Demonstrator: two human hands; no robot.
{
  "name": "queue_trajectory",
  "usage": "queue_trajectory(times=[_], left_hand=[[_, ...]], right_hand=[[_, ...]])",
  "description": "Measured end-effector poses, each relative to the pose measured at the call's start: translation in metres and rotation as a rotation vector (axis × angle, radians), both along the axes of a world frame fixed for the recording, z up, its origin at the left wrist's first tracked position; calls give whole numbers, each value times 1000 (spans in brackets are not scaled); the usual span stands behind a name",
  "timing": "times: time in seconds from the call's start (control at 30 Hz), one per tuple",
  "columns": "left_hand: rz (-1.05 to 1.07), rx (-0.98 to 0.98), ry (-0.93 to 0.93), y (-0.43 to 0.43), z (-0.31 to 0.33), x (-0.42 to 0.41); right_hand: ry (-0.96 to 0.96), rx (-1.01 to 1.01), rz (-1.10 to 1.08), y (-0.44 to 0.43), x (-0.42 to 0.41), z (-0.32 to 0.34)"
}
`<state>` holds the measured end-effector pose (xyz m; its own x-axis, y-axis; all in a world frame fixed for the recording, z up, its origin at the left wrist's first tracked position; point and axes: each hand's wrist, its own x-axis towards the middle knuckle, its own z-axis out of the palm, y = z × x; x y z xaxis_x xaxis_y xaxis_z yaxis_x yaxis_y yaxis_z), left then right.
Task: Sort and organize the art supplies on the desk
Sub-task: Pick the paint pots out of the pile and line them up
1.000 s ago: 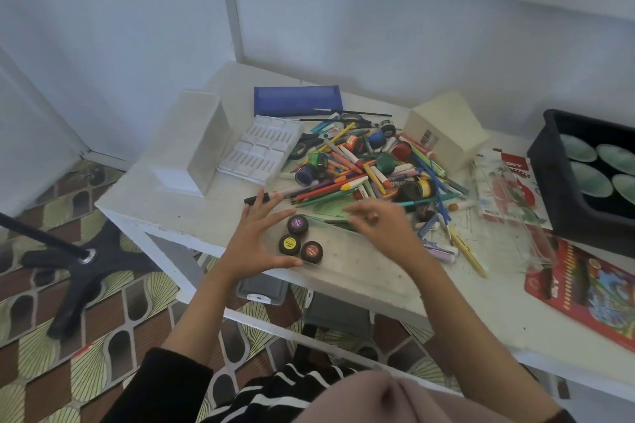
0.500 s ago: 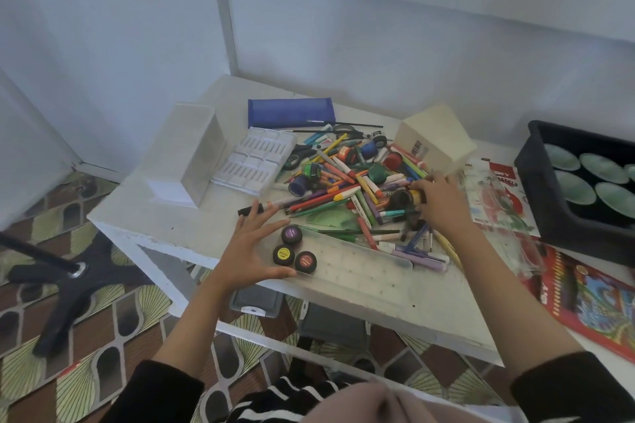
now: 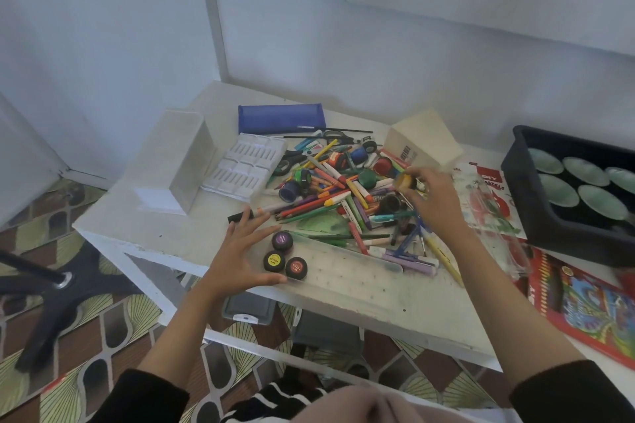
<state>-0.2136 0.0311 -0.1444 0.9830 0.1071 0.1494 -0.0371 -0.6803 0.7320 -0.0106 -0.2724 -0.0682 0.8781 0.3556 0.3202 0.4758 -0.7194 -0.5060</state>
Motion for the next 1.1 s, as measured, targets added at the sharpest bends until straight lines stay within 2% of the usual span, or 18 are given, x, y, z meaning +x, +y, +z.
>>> queue_trajectory(times=[0.13,0.2,0.27,0.37,0.47,0.63,0.73,0.8,0.9,0.97,1.1], left_hand=[[-1,-2,-1,0,0,0],[0,7,1,1,-1,0],[0,-1,3,1,-1,1],[1,-17,7,1,-1,1],[-2,-8,4,1,-2,1],[-2,-13,18,1,-2,0],[-6,-16,20,2,-2,0],[-10,-17,23,2,-2,1],[-7,-19,19,2,-4,2],[-4,-16,17,2,-5,2],[-5,-17,16,4,-6,2]], right_hand=[[165,246,98,24,-26,13],[260,259,205,37,-42,16],[310,173,374,51,-58,13],[295,-84,599,75,-78,-1],[177,-233,707,96,-90,-12],[148,-299,724,112,-92,-7],[224,-414,736,113,-86,2],[259,-409,747,115,-84,4],[144,-426,766,116,-89,-2],[49,-391,700,113,-94,-11],[29,-323,606,104,-95,-19]])
